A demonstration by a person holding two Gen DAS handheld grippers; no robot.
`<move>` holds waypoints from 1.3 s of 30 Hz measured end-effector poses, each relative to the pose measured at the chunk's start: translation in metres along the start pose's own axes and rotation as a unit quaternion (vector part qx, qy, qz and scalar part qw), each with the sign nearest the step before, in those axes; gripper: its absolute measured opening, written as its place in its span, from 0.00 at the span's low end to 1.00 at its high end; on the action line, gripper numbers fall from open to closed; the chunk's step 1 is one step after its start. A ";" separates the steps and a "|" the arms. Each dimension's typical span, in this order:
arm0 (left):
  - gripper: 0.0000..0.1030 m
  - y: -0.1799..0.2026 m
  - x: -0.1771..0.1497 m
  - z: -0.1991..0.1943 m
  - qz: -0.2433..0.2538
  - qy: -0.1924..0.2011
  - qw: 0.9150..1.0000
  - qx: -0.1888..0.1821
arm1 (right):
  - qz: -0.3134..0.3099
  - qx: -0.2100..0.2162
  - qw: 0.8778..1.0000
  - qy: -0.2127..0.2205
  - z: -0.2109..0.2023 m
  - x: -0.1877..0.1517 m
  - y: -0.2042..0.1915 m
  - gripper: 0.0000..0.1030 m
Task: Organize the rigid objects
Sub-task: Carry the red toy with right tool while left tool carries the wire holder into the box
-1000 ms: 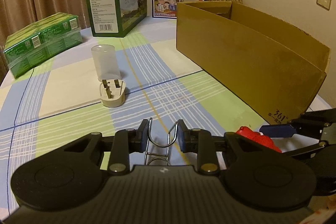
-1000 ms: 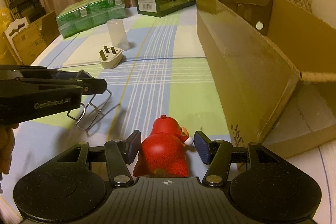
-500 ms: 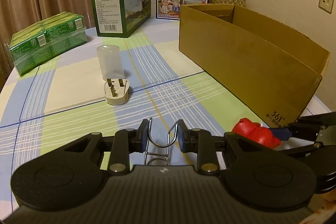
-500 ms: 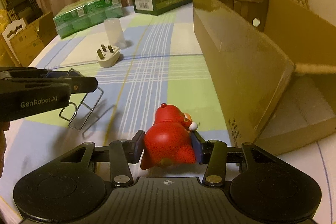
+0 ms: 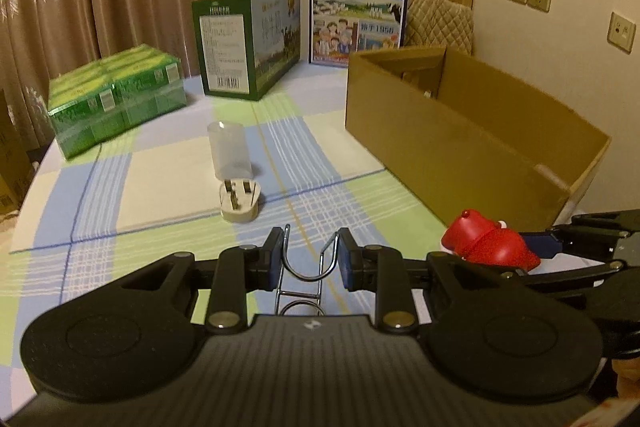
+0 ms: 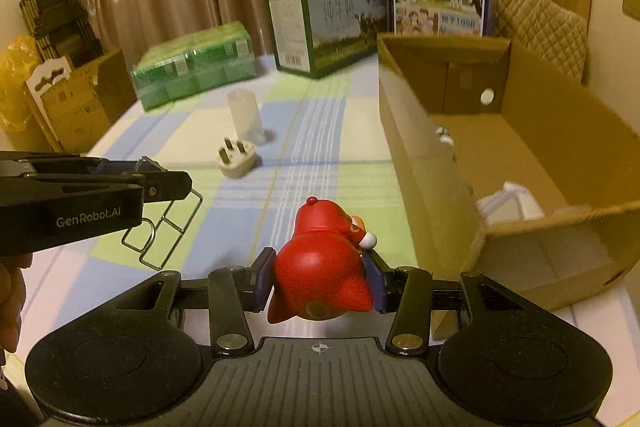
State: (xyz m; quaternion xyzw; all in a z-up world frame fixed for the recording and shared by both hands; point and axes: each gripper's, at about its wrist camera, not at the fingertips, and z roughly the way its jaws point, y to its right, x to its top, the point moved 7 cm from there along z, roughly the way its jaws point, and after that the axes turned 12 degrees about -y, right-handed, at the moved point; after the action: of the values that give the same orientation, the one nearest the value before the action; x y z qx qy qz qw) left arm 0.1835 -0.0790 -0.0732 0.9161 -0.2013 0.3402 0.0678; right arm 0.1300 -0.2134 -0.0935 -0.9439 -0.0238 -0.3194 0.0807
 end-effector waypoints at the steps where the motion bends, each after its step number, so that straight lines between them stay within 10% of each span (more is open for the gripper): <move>1: 0.22 0.002 0.002 -0.005 0.000 0.003 1.000 0.000 | 0.000 0.001 1.000 0.005 -0.006 0.002 0.000 0.42; 20: 0.22 0.076 0.052 -0.072 0.034 0.041 0.998 -0.018 | 0.020 -0.017 0.997 0.071 -0.107 0.028 0.055 0.42; 39: 0.22 0.168 0.110 -0.045 0.034 0.031 0.995 -0.083 | 0.070 -0.047 0.994 0.070 -0.129 0.049 0.175 0.42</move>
State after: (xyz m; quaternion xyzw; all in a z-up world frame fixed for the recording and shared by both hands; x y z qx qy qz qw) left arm 0.1623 -0.2557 0.0300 0.8889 -0.2575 0.3527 0.1385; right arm 0.1083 -0.4080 0.0128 -0.9212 0.0634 -0.3792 0.0596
